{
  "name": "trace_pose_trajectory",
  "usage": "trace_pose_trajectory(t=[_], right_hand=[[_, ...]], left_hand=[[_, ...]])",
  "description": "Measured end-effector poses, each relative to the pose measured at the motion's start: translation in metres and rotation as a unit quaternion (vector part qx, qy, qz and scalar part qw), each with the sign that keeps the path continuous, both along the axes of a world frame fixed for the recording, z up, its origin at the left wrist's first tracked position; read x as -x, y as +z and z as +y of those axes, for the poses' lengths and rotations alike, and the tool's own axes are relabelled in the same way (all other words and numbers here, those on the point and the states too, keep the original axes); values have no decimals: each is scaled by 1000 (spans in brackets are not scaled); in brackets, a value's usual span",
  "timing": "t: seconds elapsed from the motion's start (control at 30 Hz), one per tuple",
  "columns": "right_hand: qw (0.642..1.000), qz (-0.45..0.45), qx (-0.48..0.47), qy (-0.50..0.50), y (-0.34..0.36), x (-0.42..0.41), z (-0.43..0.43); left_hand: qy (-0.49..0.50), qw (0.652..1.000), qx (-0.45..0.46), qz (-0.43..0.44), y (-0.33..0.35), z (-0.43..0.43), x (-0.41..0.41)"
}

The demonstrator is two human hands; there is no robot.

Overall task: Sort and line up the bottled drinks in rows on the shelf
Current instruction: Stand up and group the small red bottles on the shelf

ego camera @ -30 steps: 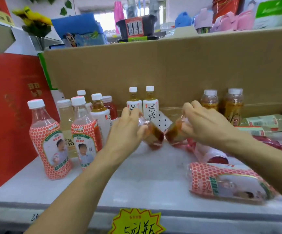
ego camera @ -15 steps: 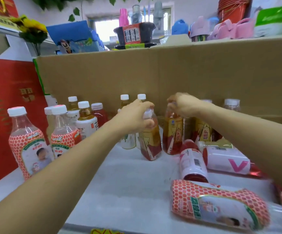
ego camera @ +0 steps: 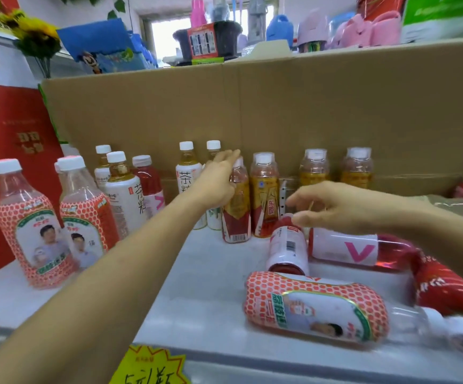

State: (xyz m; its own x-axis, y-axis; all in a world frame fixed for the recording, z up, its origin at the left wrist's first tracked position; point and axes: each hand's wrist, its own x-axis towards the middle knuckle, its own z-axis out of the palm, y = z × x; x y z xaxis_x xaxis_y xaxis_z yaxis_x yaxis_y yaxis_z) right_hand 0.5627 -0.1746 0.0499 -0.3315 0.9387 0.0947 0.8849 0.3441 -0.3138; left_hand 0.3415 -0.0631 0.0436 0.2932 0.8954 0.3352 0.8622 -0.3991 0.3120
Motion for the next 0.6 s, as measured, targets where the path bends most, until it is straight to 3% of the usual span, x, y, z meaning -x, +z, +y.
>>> trace_pose_trajectory(t=[0.13,0.27,0.47,0.6], right_hand=[[989,-38,140,36,-8,-12,-42],[966,-107,236,20,-21,-22,-72],[975,-83,205,-16,-45,-18,-85],[987,-124,94,-39,-24,-1,-96]], left_hand=[[-10,996,-18,-88,-13,-51,-12],[-169,984,26,-49,-50,-120,-19],[-251,967,19,25,-76,-146,-15],[-260,958,-87,87,-88,-150,-19]])
